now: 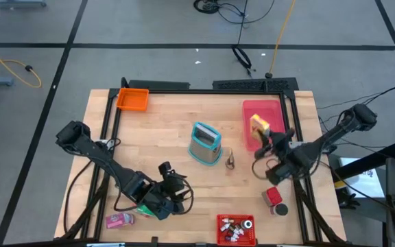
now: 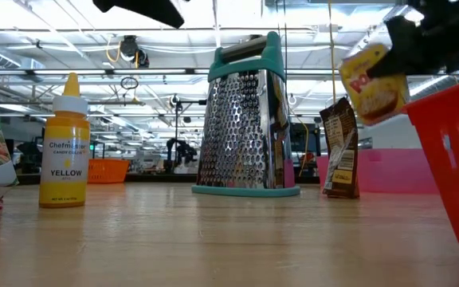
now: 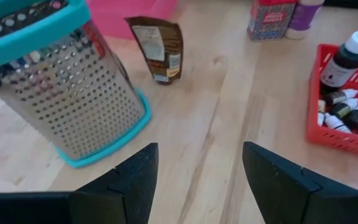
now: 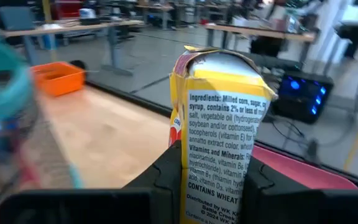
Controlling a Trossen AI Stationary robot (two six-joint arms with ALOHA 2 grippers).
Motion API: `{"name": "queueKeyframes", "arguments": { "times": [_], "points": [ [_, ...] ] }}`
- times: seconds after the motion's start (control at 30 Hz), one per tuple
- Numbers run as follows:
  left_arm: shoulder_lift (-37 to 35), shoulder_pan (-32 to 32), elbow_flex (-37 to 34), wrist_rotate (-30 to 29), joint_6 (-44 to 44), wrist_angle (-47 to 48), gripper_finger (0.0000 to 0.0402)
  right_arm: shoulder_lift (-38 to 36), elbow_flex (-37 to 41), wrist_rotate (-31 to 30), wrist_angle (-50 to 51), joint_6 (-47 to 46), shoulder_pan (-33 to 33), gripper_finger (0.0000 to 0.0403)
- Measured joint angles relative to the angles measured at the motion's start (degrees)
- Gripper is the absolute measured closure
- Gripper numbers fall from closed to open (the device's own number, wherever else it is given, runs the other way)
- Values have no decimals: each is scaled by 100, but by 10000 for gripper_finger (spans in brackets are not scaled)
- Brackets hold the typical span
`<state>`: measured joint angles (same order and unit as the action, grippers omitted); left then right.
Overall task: Pick & Place Kitchen Items
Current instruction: Put the yellow cereal box into the pink bin
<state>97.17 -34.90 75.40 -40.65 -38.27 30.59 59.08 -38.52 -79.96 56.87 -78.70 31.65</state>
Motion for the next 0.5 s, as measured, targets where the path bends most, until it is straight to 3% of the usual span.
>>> {"name": "queueKeyframes", "arguments": {
  "times": [0.2, 0.37, 0.5],
  "points": [
    [0, 65, 0, 2, 426, -384, 167, -859, 538, 59, -789, 904, -535, 331],
    [0, 116, 0, 1, 515, -418, 167, -1302, 827, 275, -1983, 2435, -1079, 331],
    [0, 165, 0, 1, 548, -418, 167, -1522, 1192, 866, -3489, 4120, -1739, 331]
  ]
}}
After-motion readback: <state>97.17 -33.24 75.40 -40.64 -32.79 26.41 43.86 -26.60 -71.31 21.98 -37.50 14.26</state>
